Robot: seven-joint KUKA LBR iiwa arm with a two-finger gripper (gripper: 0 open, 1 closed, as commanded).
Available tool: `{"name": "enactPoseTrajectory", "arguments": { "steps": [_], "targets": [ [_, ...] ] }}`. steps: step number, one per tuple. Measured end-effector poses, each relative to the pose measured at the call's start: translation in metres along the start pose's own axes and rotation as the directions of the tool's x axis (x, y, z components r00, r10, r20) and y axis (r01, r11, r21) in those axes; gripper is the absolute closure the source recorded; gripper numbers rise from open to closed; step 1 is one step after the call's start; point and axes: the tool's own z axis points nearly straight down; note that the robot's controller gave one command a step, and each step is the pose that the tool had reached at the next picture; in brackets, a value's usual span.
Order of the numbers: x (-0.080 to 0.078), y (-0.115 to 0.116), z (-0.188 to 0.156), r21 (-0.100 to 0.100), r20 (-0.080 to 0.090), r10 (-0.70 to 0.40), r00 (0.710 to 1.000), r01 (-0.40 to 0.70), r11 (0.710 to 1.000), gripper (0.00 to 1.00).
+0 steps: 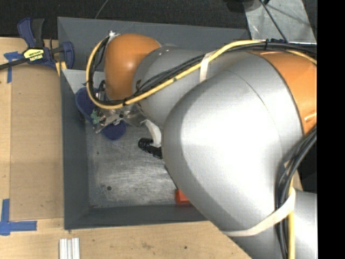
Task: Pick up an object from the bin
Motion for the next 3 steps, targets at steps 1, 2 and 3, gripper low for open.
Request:
{"name": "enactPoseTrajectory", "arguments": {
  "steps": [1, 2, 3],
  "targets": [
    [-0.001, 0.001, -0.028, 0.005, -0.004, -0.003, 1.0, 0.003, 1.0, 1.0],
    [-0.001, 0.002, -0.034, 0.005, -0.004, -0.008, 1.0, 0.008, 1.0, 1.0],
    [-0.002, 0.003, -0.058, 0.005, -0.005, -0.011, 1.0, 0.011, 1.0, 1.0]
  ]
}}
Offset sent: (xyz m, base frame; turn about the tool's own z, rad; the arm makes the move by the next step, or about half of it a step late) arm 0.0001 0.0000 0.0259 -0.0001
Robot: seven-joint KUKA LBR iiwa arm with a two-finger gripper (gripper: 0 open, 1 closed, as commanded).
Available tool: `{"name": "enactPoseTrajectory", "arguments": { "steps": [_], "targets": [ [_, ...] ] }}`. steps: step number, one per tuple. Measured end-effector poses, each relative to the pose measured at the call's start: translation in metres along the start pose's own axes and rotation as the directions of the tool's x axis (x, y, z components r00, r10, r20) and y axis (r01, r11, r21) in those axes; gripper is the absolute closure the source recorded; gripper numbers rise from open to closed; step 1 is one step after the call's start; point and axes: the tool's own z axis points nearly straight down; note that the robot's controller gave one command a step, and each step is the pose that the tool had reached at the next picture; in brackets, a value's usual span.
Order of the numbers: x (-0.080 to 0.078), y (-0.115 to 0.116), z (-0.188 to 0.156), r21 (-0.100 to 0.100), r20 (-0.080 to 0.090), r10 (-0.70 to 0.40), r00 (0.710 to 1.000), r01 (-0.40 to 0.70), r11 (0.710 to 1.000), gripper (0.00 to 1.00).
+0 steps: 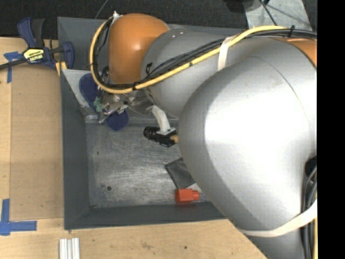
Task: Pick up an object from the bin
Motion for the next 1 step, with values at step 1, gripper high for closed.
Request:
{"name": "enactPoseTrajectory", "arguments": {
  "steps": [1],
  "targets": [
    [-0.0003, 0.0008, -0.0205, 0.0, 0.0, -0.005, 1.0, 0.005, 1.0, 1.0]
  ]
}}
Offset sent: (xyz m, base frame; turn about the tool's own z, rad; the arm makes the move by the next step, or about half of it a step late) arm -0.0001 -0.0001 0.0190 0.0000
